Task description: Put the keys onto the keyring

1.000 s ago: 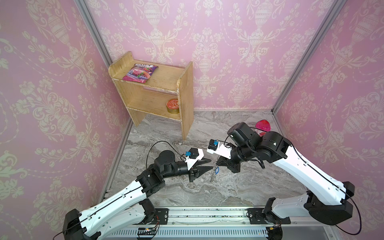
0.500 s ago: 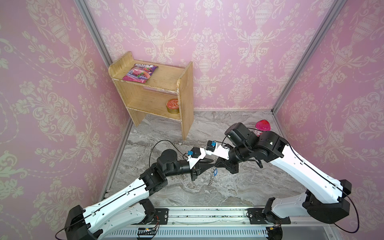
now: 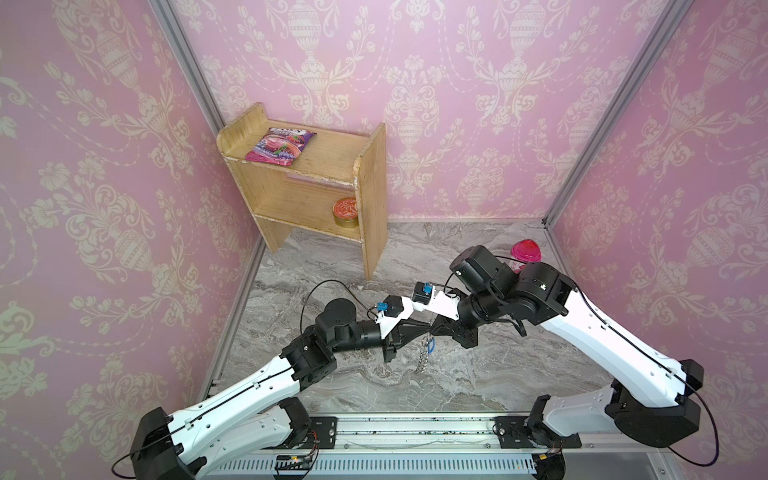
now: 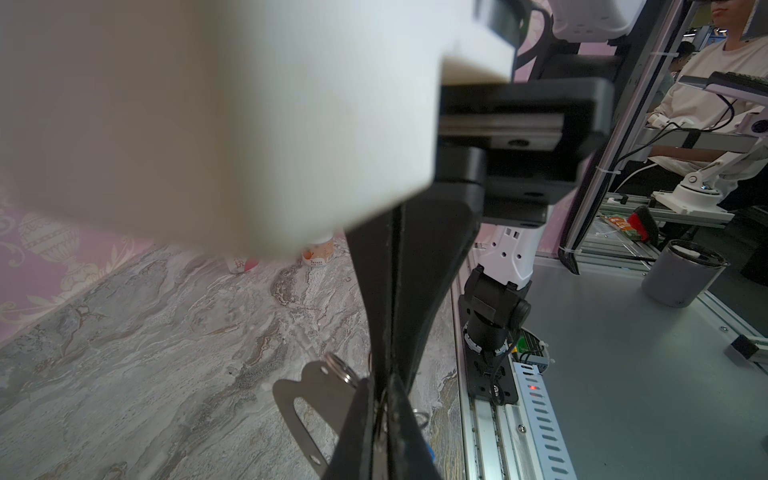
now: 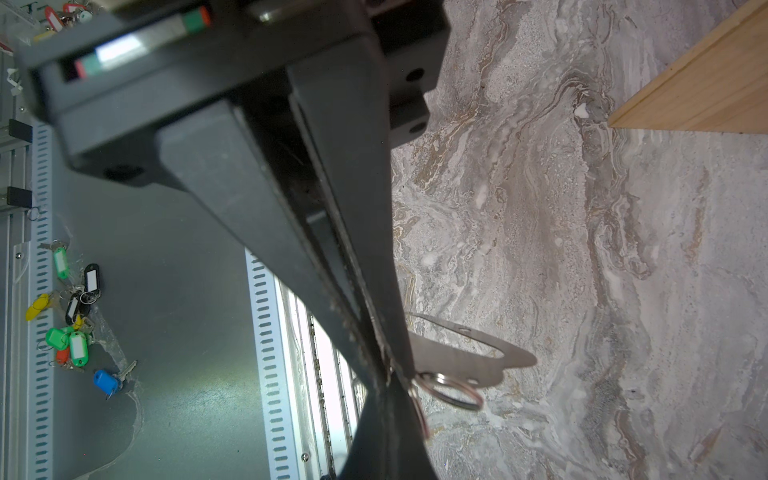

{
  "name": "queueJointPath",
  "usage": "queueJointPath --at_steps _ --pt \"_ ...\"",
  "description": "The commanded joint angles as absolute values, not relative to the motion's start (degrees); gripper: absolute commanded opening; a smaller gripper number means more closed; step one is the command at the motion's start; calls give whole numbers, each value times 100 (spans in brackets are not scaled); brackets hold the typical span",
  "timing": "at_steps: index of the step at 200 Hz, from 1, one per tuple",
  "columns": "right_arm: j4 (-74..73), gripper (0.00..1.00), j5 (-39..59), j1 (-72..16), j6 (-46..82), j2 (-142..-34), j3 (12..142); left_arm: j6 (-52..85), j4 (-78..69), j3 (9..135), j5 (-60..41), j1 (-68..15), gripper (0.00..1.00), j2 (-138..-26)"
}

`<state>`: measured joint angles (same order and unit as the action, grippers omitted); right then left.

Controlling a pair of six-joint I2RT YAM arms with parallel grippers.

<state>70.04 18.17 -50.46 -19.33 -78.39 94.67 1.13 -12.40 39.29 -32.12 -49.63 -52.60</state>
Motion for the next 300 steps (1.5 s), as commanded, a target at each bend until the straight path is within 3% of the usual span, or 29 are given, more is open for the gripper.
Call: queueJointPath --at_steps 1,72,139,218,270,300 --pt "6857 0 1860 -5090 -2002 -7717 9626 185 -1239 3920 -3467 -5027 9 -5278" --pt "6829 0 1843 -5089 -1995 -7657 9626 215 -1179 3917 -3577 -5027 17 -5238" --pt "6760 0 1844 -5094 -1994 -7612 9628 268 -1248 3903 -3721 -5035 0 -5291" --pt "6684 0 1817 -5089 -1988 -7581 9609 407 -1459 3847 -3546 -5027 0 -5134" --pt "6654 27 1646 -5089 -1898 -7424 9546 489 -2000 3602 -3001 -4993 0 -4870" --pt "6447 31 1616 -5064 -1739 -7189 9400 602 -2572 3361 -2703 -4969 0 -4725"
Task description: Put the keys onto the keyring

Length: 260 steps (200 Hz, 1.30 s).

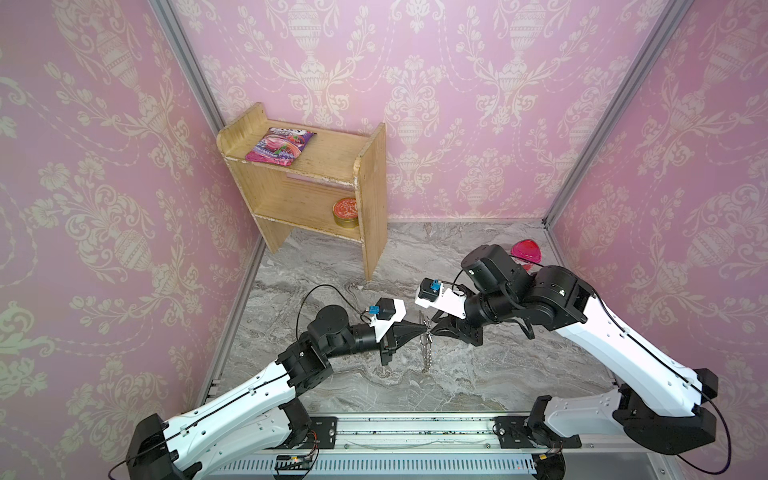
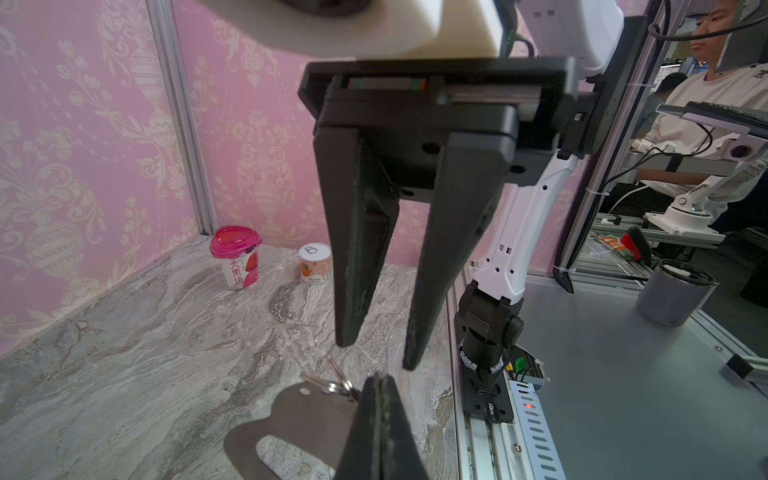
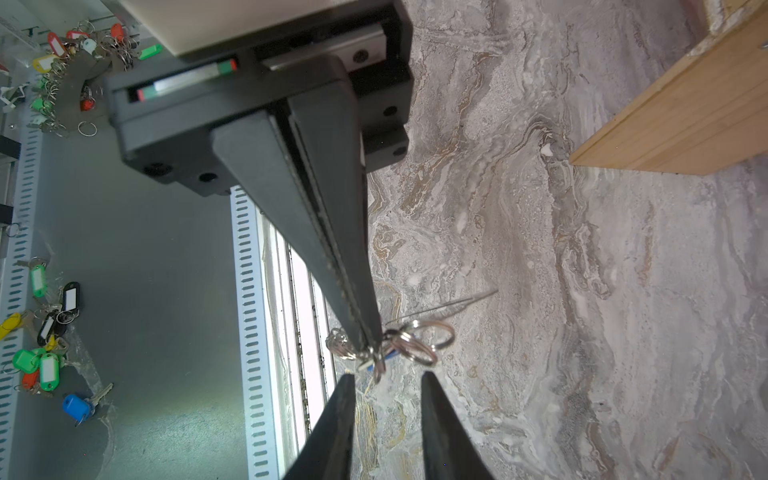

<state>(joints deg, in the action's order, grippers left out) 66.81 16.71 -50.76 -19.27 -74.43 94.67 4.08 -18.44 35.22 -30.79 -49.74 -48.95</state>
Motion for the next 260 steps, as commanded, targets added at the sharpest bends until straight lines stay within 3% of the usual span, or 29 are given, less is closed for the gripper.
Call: queueJointPath --at_steps 1,81,212,260 --pt "6436 31 1625 -5059 -1731 -7181 9393 604 -2591 3355 -2692 -4972 0 -4722" --pt "5655 27 1826 -5046 -1490 -6952 8742 990 -3911 3093 -2368 -4957 0 -4787" --pt "4448 21 1718 -5047 -1472 -6309 8073 1217 -4370 3103 -2428 -4949 0 -4920" --pt "4497 4 1852 -5060 -1431 -6392 8053 1193 -4411 3103 -2379 -4948 0 -4885"
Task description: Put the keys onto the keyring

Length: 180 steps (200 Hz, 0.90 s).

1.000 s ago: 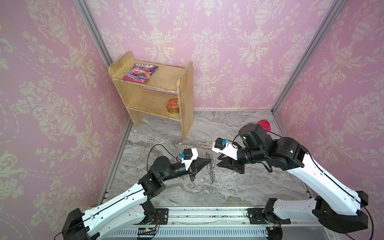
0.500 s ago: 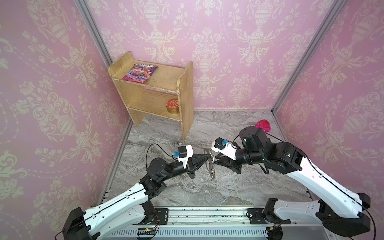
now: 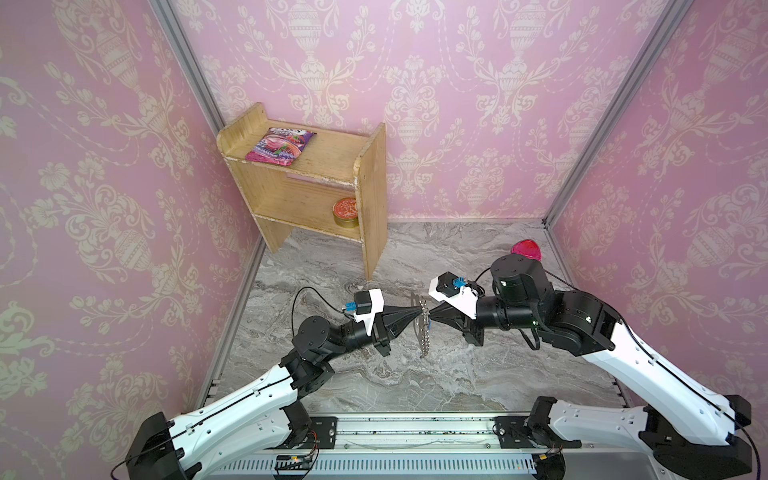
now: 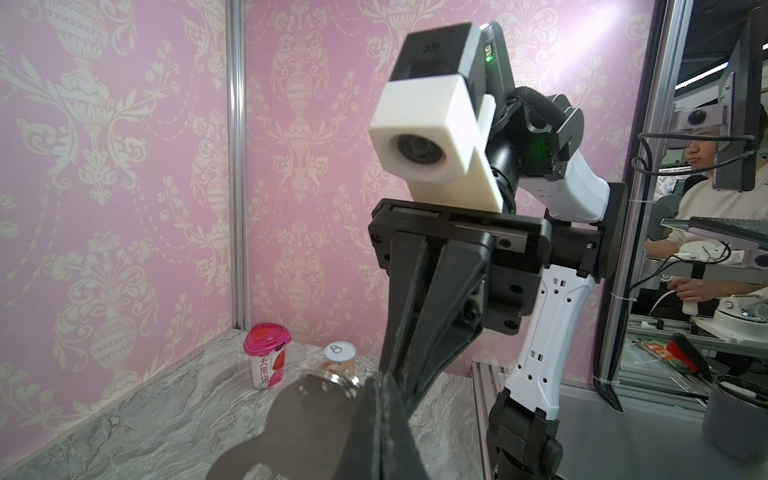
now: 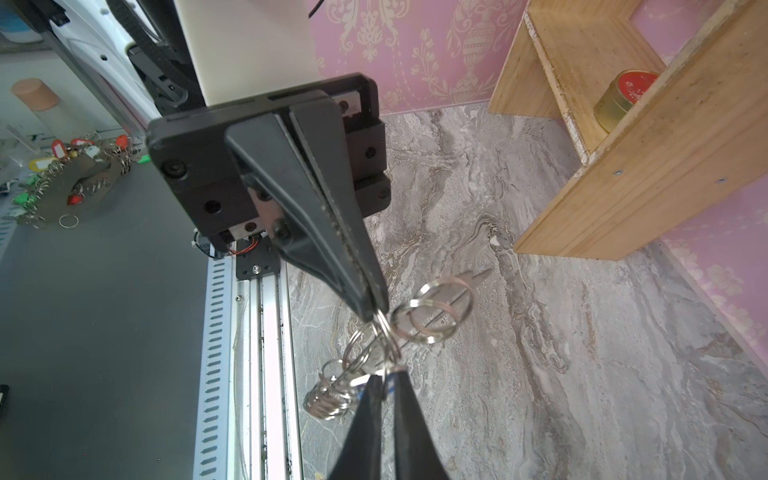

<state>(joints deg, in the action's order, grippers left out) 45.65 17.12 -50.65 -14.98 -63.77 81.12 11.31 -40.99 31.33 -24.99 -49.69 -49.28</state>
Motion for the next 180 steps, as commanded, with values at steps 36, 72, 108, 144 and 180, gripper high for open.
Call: queueJointPath --at_steps 36,72,108,144,180 --pt "4410 0 1838 -5099 -1261 -6292 7905 1178 -4529 3054 -2288 -4949 0 -4906" --pt "4244 0 1975 -5237 -1131 -6249 7802 1162 -4654 3034 -2243 -4948 0 -4970" --pt "4087 0 2118 -5391 -1066 -6306 7739 1186 -4774 3002 -2226 -4950 0 -5044" --pt "4104 0 1918 -5475 -1067 -6222 7726 1159 -4776 2974 -2204 -4953 0 -5028" --pt "4272 0 1472 -5470 -1144 -6030 7800 1124 -4729 2945 -2159 -4949 0 -4957"
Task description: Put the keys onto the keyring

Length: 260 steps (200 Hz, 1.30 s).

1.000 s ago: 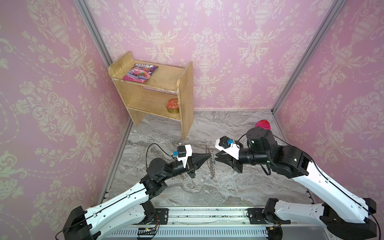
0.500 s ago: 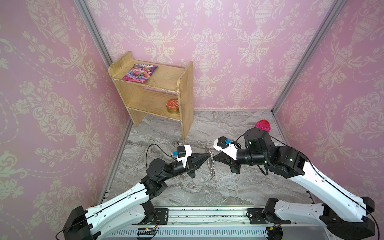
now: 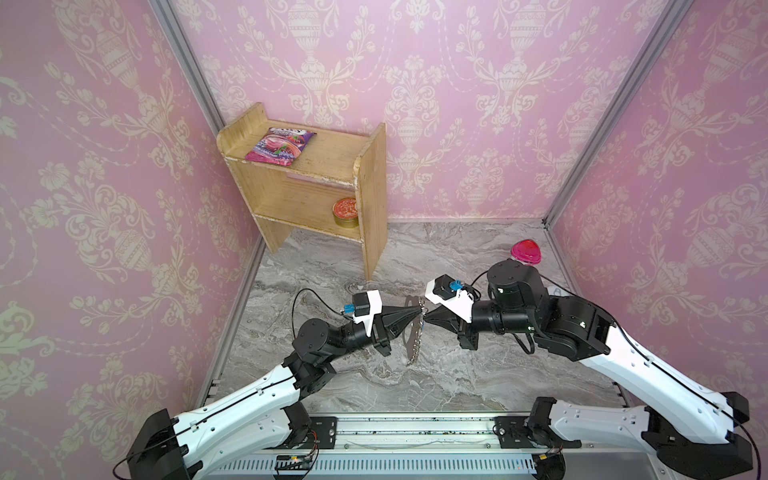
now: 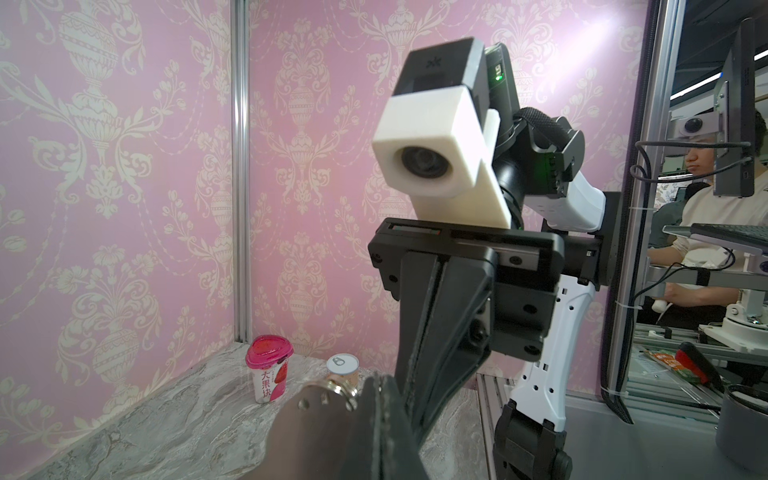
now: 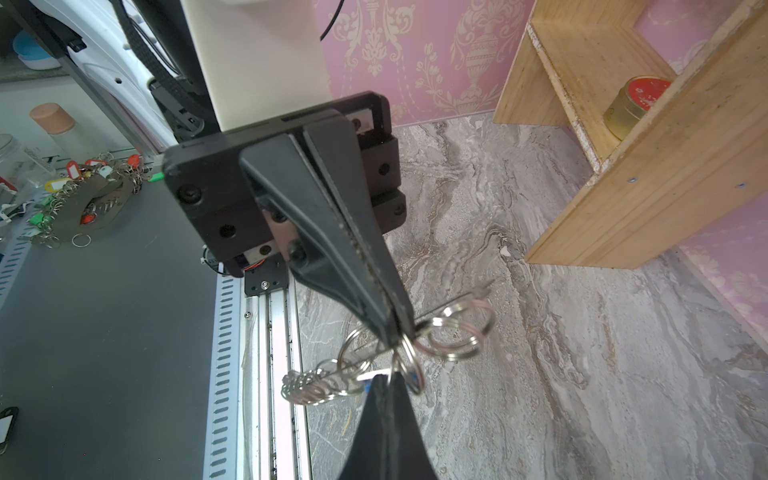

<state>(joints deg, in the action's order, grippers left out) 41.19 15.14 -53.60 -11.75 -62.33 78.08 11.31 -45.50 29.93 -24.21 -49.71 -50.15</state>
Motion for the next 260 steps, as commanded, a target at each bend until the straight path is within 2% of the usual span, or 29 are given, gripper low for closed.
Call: queueJointPath --at_steps 1,42,118,184,248,260 --pt "4280 0 1457 -5469 -1148 -6030 7807 1125 -4729 2945 -2160 -4949 0 -4957" --pt "4469 0 1207 -5474 -1215 -6015 7961 1104 -4703 2944 -2156 -4948 0 -4916" --pt "4149 0 1626 -5481 -1010 -6161 7764 1077 -4831 2907 -2084 -4948 0 -4913" --pt "3463 0 1793 -5510 -679 -6017 7363 1282 -6028 2541 -1681 -4956 0 -5248" --pt "3089 0 1941 -5612 -469 -6069 7197 1455 -6554 2509 -1799 -4957 0 -5526" --pt "3228 8 1860 -5614 -518 -6032 7238 1436 -6464 2505 -1843 -4957 0 -5466"
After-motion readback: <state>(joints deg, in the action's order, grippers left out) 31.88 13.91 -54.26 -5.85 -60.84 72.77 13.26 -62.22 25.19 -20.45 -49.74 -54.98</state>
